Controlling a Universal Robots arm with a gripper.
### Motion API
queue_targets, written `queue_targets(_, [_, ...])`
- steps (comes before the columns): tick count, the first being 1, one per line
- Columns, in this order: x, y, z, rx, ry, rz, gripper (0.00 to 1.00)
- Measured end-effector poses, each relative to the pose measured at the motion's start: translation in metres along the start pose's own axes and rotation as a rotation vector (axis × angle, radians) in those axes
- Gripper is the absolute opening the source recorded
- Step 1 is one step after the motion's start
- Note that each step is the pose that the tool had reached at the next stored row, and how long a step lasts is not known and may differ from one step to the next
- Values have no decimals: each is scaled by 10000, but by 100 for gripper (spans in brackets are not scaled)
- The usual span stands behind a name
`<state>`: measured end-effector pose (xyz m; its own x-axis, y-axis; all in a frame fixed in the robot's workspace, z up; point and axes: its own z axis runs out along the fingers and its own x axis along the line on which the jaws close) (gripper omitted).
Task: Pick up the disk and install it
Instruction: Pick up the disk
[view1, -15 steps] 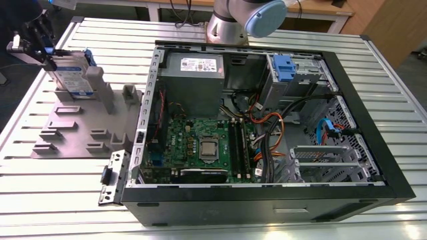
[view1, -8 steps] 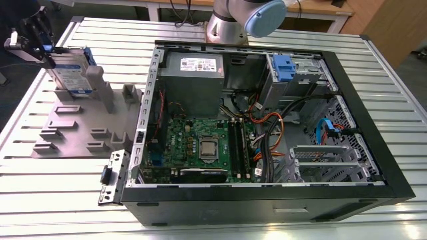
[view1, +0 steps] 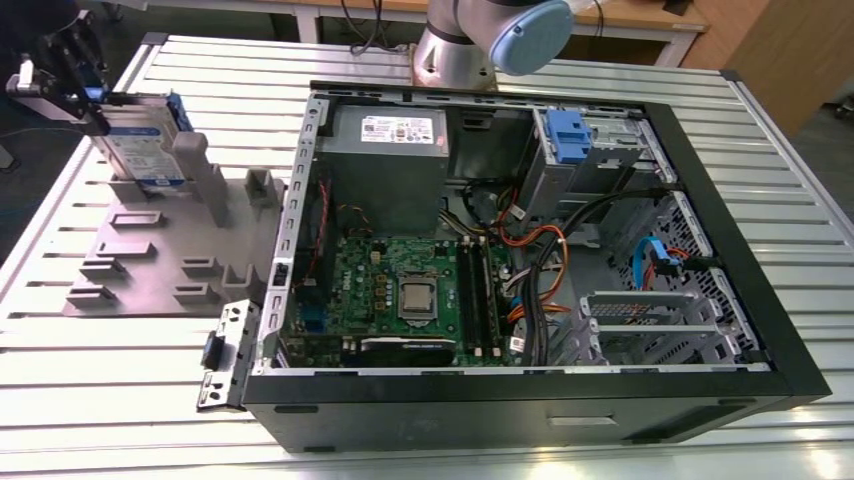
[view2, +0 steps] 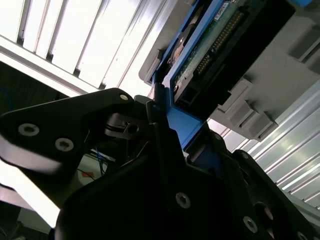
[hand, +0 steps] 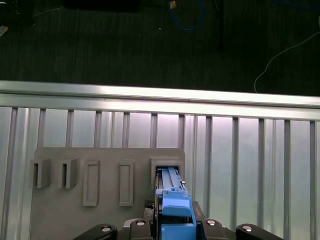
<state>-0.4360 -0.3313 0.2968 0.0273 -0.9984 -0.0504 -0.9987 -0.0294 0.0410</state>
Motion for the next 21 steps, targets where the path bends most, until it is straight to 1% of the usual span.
queue_targets(7, [-2,2,-33,2,-1,0,37])
queue_targets(16, [-6,5,-116,2,-1,0,37])
queue_targets(21, [-7,6,-144,5,-2,0,37])
